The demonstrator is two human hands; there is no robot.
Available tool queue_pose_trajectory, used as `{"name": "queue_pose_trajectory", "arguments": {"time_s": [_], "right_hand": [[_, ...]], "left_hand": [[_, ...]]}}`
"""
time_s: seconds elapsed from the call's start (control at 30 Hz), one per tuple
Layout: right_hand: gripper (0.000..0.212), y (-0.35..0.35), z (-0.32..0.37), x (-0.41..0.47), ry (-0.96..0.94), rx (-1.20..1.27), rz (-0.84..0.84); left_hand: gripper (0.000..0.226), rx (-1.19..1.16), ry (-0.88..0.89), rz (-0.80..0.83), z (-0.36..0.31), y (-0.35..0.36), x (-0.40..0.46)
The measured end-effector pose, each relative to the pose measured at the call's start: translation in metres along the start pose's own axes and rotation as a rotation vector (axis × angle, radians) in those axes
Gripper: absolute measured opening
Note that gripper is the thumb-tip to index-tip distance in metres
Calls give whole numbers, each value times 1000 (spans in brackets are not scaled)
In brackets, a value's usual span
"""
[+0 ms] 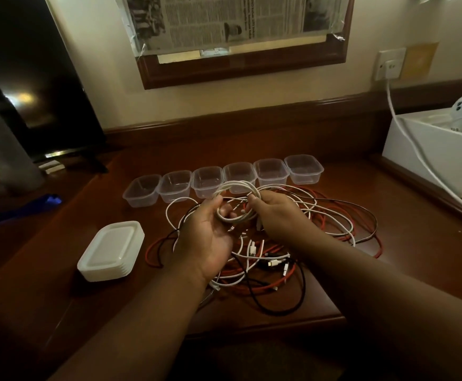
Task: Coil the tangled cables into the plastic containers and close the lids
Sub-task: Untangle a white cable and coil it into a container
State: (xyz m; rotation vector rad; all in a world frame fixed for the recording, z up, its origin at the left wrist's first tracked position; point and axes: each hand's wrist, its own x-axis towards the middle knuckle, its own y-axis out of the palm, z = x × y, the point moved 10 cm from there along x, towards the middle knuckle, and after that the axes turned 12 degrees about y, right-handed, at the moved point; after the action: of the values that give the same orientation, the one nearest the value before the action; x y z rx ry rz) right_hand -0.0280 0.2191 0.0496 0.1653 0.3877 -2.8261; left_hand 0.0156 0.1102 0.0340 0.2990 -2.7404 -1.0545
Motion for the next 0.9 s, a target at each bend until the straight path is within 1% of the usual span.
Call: {"name": "queue_pose_trajectory", "arguments": {"time_s": [0.07, 0.13, 0.2, 0.27, 0.37, 0.47, 0.53, 0.57, 0.63, 0.67, 0.8, 0.83, 0.9], "right_hand": [[28, 1, 3, -1, -43, -20, -12], [25, -1, 8, -3, -103, -82, -63], [22, -4, 15, -6, -174, -162, -113], [18, -8, 20, -8, -228, -245, -143], [20, -13, 21, -6, -238, -337, -139], [22, -15, 18, -2, -221, -432, -120], [23, -19, 17, 1, -214, -476, -147], [24, -23, 17, 3, -207, -475, -164], [26, -29, 14, 7, -159, -393, -166], [27, -32, 10, 9, -110, -309, -143], [26, -21, -11, 9, 151, 250, 33], [25, -15, -13, 6, 188, 364, 73], [23, -2, -13, -1, 198, 486, 129]], "left_hand": [[28, 166, 72, 55, -7, 6, 1], [37, 349, 127, 65, -13, 7, 2], [44, 514, 125, 65, -14, 3, 5], [50, 674, 77, 99, -12, 1, 6], [55, 767, -13, 202, -11, 3, 3], [59, 881, -56, 359, -13, 4, 4], [64, 952, -62, 407, -14, 0, 5], [62, 969, -55, 408, -15, -2, 6], [52, 958, -27, 360, -19, -6, 9], [44, 935, 3, 314, -21, -9, 11], [10, 869, 183, 76, -27, -21, 16], [7, 839, 207, 21, -26, -24, 16], [6, 745, 223, -97, -21, -32, 14]]}}
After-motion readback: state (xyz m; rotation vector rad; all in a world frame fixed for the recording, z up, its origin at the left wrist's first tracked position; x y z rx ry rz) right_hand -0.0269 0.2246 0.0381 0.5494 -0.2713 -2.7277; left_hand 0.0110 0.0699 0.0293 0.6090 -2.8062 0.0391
